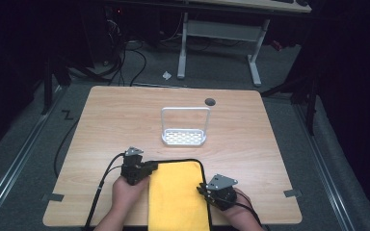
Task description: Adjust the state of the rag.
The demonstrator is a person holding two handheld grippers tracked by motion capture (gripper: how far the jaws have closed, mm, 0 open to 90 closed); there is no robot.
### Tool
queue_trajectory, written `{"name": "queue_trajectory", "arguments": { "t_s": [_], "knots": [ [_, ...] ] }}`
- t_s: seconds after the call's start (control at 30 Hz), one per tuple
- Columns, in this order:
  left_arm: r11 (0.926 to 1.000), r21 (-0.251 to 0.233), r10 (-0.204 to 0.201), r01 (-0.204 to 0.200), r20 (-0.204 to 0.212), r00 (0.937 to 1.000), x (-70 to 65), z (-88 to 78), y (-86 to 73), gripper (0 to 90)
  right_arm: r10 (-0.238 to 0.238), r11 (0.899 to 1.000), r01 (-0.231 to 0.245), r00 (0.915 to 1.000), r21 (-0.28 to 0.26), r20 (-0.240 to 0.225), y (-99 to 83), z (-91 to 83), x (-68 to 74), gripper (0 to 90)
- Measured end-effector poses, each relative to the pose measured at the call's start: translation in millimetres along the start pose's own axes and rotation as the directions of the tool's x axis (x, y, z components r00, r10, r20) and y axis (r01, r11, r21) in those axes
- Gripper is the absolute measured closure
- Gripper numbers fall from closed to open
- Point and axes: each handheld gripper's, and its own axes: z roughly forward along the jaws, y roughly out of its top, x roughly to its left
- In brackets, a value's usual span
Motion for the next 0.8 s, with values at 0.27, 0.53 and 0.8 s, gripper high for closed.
{"name": "queue_trajectory", "arguments": {
  "t_s": [0.27, 0.53, 0.8],
  "knots": [
    [0.9991, -0.038, 0.02, -0.019, 0.015, 0.9997, 0.1, 0.3, -6.7, 80.4, 0.096, 0.99, -0.089, 0.9937, -0.11, 0.057, 17.4, 2.0, -14.0, 57.6],
    [0.9992, -0.038, 0.014, -0.013, 0.022, 0.9996, 0.8, -0.3, -7.1, 79.4, 0.193, 0.981, -0.193, 0.9746, -0.009, 0.114, 48.6, 48.6, -46.4, 39.8],
    [0.9992, -0.036, 0.018, -0.016, 0.028, 0.9994, 0.5, -1.2, -8.2, 78.8, 0.228, 0.974, -0.227, 0.9697, -0.019, 0.088, 36.0, 49.5, -44.4, 50.0]
  ]
}}
